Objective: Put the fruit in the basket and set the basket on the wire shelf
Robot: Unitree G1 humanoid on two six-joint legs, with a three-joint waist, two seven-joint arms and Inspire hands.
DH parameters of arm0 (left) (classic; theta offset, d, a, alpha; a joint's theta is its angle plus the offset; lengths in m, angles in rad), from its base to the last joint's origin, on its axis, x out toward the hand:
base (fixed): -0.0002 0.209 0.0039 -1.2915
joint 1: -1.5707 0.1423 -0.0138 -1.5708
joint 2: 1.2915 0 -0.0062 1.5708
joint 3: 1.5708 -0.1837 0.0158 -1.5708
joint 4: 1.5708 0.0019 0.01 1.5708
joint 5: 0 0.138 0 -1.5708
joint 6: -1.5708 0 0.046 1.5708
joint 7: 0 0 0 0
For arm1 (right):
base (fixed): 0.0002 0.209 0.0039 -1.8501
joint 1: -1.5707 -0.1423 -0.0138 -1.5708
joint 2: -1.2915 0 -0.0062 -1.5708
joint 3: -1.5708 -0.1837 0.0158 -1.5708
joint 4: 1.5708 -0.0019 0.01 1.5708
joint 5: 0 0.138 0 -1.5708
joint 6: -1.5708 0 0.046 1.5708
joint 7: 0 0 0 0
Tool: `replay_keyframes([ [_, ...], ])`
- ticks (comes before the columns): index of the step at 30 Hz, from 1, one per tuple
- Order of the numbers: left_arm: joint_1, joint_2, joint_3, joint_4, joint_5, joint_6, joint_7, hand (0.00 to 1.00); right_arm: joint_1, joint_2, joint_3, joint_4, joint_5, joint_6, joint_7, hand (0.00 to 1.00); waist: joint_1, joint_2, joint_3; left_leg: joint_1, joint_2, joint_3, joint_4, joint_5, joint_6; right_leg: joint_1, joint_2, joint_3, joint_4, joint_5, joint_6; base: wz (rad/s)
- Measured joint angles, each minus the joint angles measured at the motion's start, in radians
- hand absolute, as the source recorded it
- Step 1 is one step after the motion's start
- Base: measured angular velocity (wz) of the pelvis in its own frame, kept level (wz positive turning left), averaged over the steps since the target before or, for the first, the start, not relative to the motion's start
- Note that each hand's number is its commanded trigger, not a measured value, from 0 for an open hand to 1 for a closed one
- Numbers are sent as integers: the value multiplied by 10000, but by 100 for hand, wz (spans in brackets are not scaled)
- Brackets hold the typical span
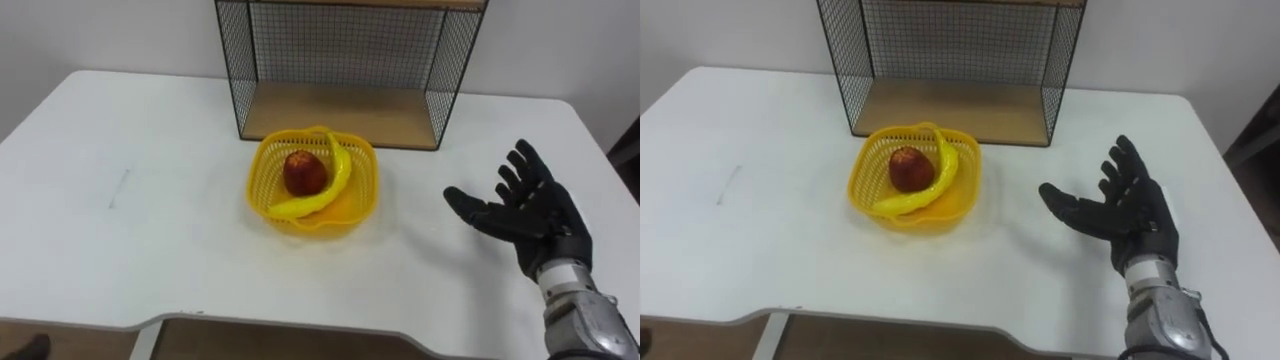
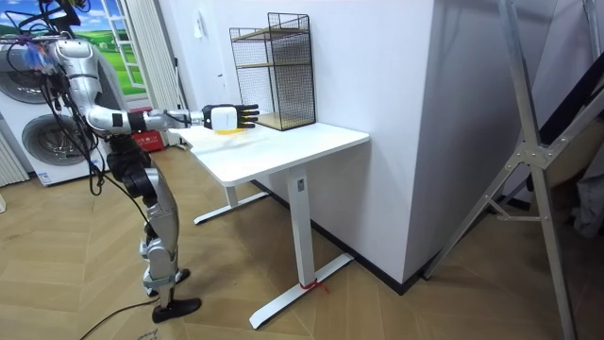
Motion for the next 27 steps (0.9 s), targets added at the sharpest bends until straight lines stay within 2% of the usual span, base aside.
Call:
replay_keyframes([
  [5, 8, -8, 105, -1382, 49, -377, 1502, 0, 511, 23, -10, -1, 10, -14, -78, 0, 225, 51, -6, 164, 0, -44, -128, -1, -2, 148, 19, -8, -25, -12, 15, 1],
  [12, -80, 24, 340, -2298, 1138, -492, 1746, 0, 608, 206, -8, 0, -299, -20, 156, 0, 326, 49, 11, 162, -11, -51, -66, -1, -2, 151, 6, -21, -10, -12, 16, 0],
  [16, -82, 40, -33, -2836, 1057, -765, 1102, 0, 605, 521, 44, 5, -680, -244, 719, 0, 124, -39, 68, 41, -13, -143, -27, -5, -1, 155, 8, -72, -18, -12, 16, 7],
  [19, -169, 62, -889, -3135, 500, -789, 253, 0, 585, 682, 202, 11, -570, -277, 1113, 0, 24, -54, 142, -89, -24, -199, 106, -18, 5, 138, 0, -100, -19, -9, 12, 5],
  [23, -200, 64, -2179, -3217, -415, -813, -1300, 0, 538, 825, 575, 50, -304, -291, 1538, 0, -209, -44, 160, -104, -26, -179, 134, -15, 8, 130, -9, -75, 8, -9, 12, 0],
  [25, -263, 65, -2682, -3216, -734, -813, -1942, 0, 497, 839, 685, 53, -244, -301, 1772, 0, -322, -61, 147, -149, -25, -176, 155, -15, 8, 93, -7, -70, 14, -7, 9, 0],
  [27, -430, 48, -3090, -3189, -1164, -813, -2666, 0, 390, 941, 711, 96, 134, -305, 1962, 0, -419, -71, 171, -192, -16, -140, 164, -12, 8, 23, -8, -54, 40, -3, 2, -5],
])
